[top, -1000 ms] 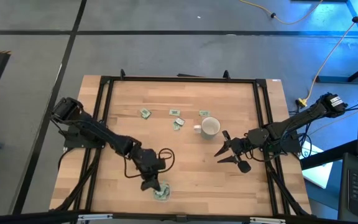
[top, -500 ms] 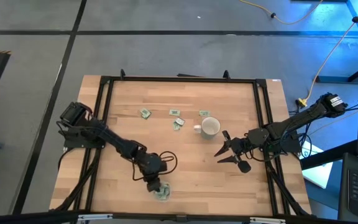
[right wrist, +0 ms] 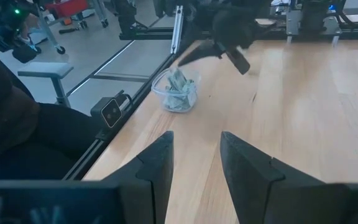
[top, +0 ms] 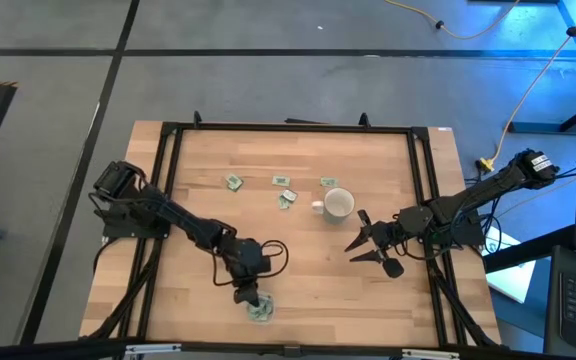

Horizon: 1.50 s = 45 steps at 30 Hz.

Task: Pick and place Stevia / Truvia into bins
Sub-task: Put the light green stevia packet into the transparent bin

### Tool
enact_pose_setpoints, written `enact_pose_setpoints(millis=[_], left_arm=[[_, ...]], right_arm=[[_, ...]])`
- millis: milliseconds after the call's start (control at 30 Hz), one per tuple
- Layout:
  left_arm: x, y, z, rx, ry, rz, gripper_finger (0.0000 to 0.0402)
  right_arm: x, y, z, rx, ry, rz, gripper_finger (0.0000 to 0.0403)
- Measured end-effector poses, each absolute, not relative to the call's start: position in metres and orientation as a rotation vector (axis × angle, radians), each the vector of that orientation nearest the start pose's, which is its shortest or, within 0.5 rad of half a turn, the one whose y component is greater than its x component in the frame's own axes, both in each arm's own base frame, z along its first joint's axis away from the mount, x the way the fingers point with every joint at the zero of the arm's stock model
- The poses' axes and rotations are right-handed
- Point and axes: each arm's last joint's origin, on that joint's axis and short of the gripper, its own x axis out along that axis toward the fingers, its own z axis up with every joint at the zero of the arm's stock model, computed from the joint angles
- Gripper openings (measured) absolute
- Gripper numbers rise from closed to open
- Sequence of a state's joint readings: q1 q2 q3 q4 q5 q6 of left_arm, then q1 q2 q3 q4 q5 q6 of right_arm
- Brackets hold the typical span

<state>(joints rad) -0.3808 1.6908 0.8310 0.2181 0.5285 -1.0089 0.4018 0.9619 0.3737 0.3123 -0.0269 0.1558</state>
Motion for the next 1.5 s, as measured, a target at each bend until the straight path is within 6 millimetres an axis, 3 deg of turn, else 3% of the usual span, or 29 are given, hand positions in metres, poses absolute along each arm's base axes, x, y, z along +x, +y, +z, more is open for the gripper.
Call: enact_pose_setpoints(millis=[267,533,833,967,1300,1500], left_arm=[[0.299,-0.122,0.187,-0.897,0.974,-0.511,0.0054],[0.272,-0.090,0.209,-0.732,1.021,-0.375,0.0039],[0.241,-0.039,0.223,-0.246,0.979,0.156,0.0027],[0.240,-0.013,0.222,-0.200,1.004,0.243,0.0036],[0.233,0.044,0.196,-0.118,1.126,0.343,0.0093],[0.224,0.069,0.179,-0.131,1.188,0.491,0.0095]], right_arm=[[0.183,0.079,0.207,0.100,0.308,0.403,0.0136],[0.183,0.079,0.207,0.100,0.308,0.403,0.0136],[0.183,0.078,0.208,0.093,0.304,0.404,0.0136],[0.183,0.078,0.208,0.092,0.303,0.397,0.0136],[0.183,0.078,0.209,0.094,0.294,0.397,0.0136],[0.183,0.078,0.209,0.093,0.291,0.397,0.0136]])
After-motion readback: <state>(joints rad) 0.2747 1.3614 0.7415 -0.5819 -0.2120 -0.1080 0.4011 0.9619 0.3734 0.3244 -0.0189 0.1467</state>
